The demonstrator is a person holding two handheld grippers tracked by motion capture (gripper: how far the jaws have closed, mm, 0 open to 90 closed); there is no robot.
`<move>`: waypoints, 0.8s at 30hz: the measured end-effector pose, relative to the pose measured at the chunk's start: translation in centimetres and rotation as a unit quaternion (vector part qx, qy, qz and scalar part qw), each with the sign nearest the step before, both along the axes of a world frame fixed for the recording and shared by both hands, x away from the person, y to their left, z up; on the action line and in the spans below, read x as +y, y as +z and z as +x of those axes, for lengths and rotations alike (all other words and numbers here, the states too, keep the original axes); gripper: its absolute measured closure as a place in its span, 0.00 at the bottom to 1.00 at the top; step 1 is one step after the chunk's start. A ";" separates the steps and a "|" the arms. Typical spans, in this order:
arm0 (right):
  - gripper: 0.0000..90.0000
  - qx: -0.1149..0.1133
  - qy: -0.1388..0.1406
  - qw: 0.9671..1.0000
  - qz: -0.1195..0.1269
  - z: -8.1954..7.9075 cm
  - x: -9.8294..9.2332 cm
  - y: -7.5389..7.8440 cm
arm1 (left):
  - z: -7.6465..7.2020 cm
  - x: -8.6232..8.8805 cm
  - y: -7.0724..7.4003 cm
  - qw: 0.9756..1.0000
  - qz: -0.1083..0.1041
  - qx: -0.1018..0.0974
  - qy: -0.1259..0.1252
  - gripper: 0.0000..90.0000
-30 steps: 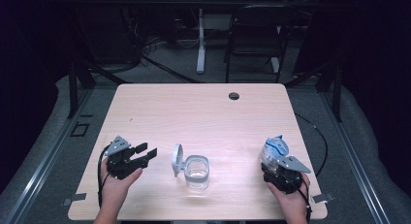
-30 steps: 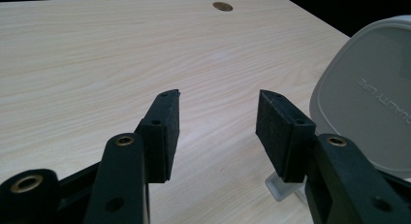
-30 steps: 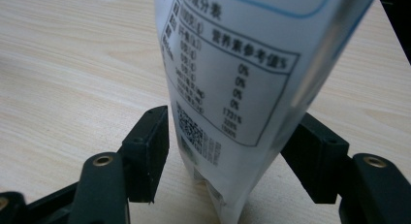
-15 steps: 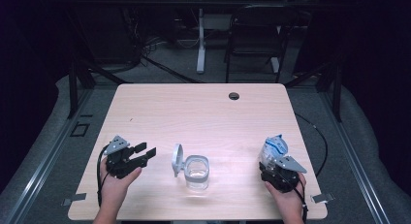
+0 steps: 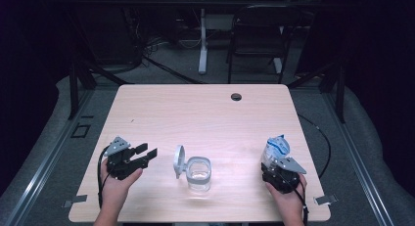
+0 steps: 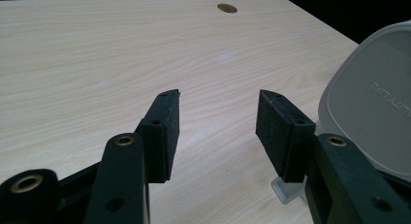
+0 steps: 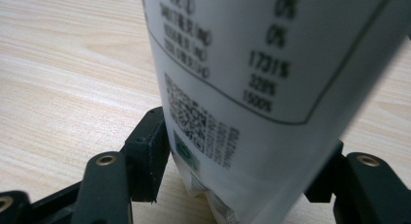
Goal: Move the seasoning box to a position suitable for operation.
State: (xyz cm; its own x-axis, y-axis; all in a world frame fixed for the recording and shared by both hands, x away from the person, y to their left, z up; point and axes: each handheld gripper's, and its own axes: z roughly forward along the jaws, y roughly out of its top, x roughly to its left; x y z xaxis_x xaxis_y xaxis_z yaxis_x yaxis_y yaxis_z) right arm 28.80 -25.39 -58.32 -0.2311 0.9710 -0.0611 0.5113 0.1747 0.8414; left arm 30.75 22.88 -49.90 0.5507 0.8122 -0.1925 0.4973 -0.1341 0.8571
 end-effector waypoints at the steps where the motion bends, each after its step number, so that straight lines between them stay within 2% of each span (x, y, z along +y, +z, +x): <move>1: 0.43 0.000 -0.001 1.000 -0.002 0.0 0.0 0.0 | 0.0 0.0 0.0 1.000 0.000 0.000 0.001 0.57; 5: 0.44 -0.006 -0.007 1.000 0.000 0.1 0.2 -0.1 | 0.0 0.1 0.0 1.000 0.000 0.001 0.002 0.57; 10: 0.45 -0.004 -0.010 1.000 -0.005 0.2 0.2 -0.1 | 0.0 0.1 0.0 1.000 -0.001 0.001 0.003 0.57; 24: 0.48 -0.005 0.007 1.000 0.000 0.2 -0.2 -0.1 | 0.0 0.3 0.0 1.000 -0.003 0.001 0.007 0.57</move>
